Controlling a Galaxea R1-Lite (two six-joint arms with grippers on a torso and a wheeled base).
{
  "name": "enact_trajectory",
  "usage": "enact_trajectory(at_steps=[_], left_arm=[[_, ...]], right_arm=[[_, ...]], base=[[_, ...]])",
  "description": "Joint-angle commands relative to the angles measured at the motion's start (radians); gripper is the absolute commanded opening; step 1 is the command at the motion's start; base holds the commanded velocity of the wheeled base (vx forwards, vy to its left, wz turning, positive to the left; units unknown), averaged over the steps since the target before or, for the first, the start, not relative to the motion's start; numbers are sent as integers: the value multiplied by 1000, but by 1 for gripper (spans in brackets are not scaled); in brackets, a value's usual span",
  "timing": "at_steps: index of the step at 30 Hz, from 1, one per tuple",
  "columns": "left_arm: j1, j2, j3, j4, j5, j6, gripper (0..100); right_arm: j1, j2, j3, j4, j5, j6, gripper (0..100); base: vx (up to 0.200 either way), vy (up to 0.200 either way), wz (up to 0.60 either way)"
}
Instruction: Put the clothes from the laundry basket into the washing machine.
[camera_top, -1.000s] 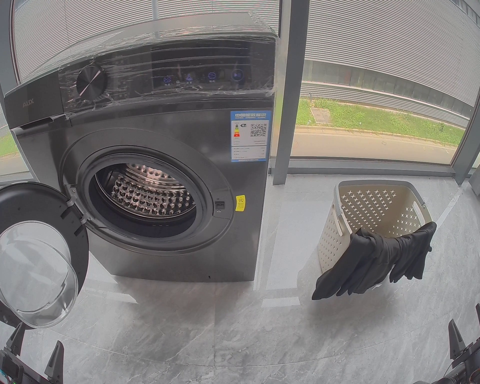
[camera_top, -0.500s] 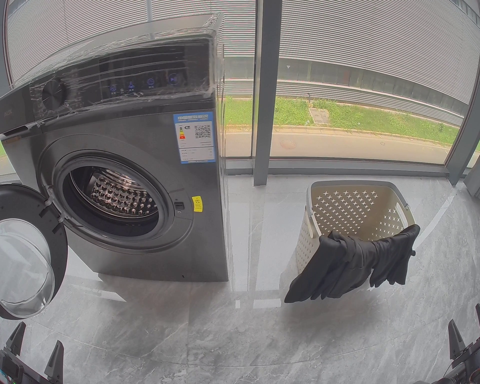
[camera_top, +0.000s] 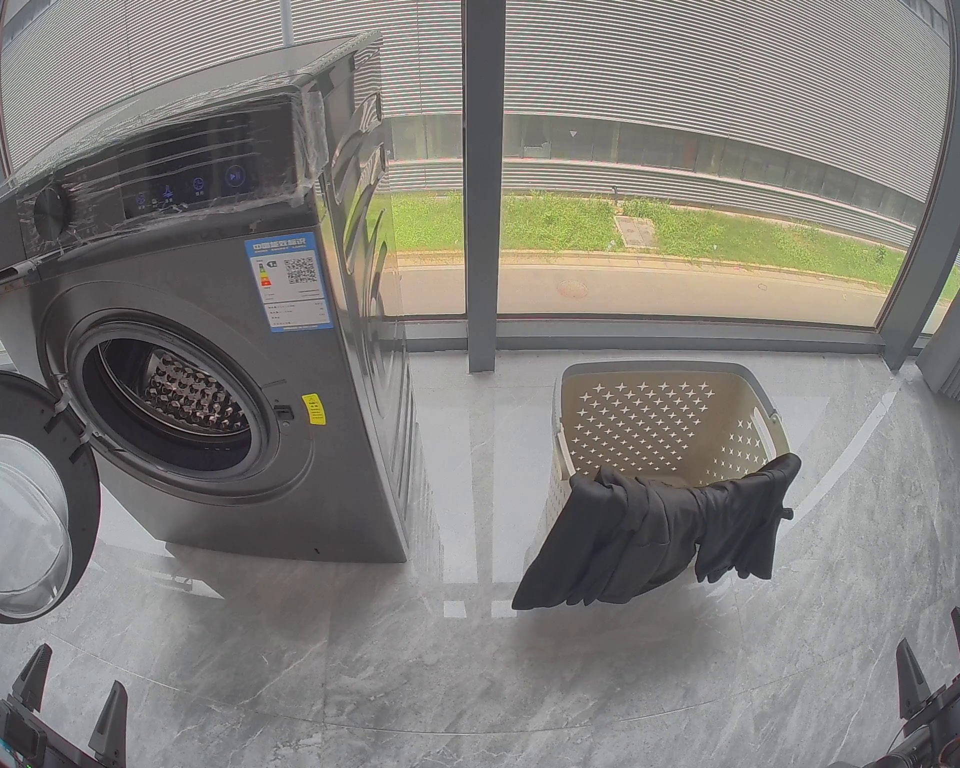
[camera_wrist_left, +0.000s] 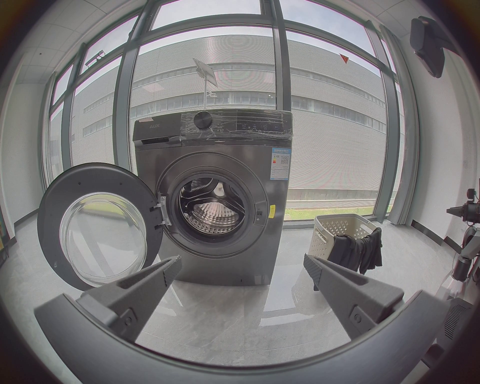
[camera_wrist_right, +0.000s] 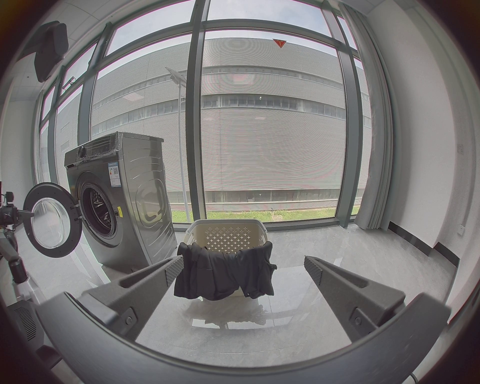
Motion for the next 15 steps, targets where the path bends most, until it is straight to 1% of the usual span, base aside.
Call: enact_trajectory(at_steps=[1, 15], left_arm=[[0, -17, 18, 1, 0, -1, 100], [0, -17, 18, -1, 2, 2, 100]], right_arm=[[0, -16, 18, 0, 0, 0, 100], [0, -16, 18, 0, 0, 0, 100]], base=[[0, 0, 0], [0, 0, 0]])
